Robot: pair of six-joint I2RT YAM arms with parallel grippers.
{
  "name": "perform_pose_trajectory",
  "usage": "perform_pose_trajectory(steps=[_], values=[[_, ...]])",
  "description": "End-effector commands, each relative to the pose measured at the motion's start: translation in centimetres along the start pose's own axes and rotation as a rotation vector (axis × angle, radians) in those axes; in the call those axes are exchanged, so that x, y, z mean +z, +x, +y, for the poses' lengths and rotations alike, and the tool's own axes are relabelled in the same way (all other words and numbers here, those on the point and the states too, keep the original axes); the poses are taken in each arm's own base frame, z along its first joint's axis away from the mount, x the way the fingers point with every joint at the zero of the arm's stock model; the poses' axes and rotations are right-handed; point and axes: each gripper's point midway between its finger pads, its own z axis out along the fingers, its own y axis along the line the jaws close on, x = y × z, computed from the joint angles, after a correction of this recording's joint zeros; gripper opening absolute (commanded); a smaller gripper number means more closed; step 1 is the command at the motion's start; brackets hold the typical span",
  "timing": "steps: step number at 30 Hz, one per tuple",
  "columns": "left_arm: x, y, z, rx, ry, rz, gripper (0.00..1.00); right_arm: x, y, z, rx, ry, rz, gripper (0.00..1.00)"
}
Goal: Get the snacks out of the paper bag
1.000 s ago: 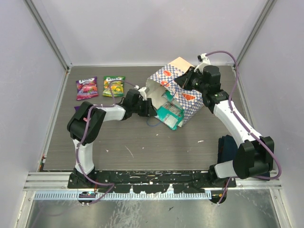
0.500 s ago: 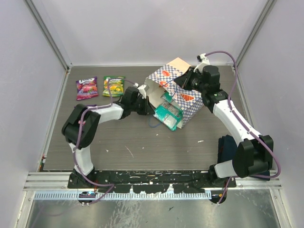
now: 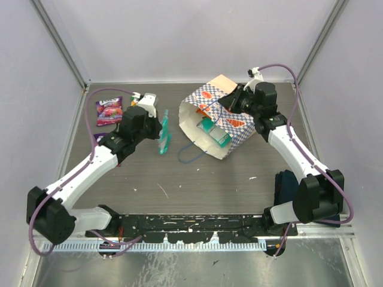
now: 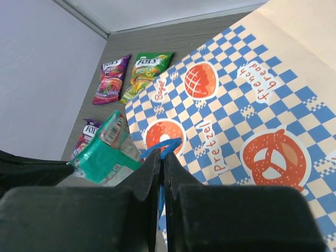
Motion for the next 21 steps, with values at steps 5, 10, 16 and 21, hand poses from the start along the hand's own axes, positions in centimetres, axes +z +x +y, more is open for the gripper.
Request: perform_pose_trajectory(steps=[5, 10, 16, 21], values=[[-4.4, -3.3, 6.6, 0.254, -0.328, -0.097, 0.0, -0.7, -2.5, 2.0, -0.018, -0.063, -0.08, 0.01], [-2.8, -2.2, 5.8, 0.354, -0.284, -0.024, 0.0, -1.1, -2.6, 2.2, -0.023, -0.063, -0.083, 0.01], [0.9, 5.0, 0.6, 0.636, -0.156, 0.095, 0.0, -1.2, -2.5, 2.1, -0.026, -0.061, -0.08, 0.01], [1.6, 10.4, -3.2, 0.755, -0.043, 0.212, 0.0, -1.2, -2.7, 2.1, -0.033, -0.055, -0.082, 0.01]])
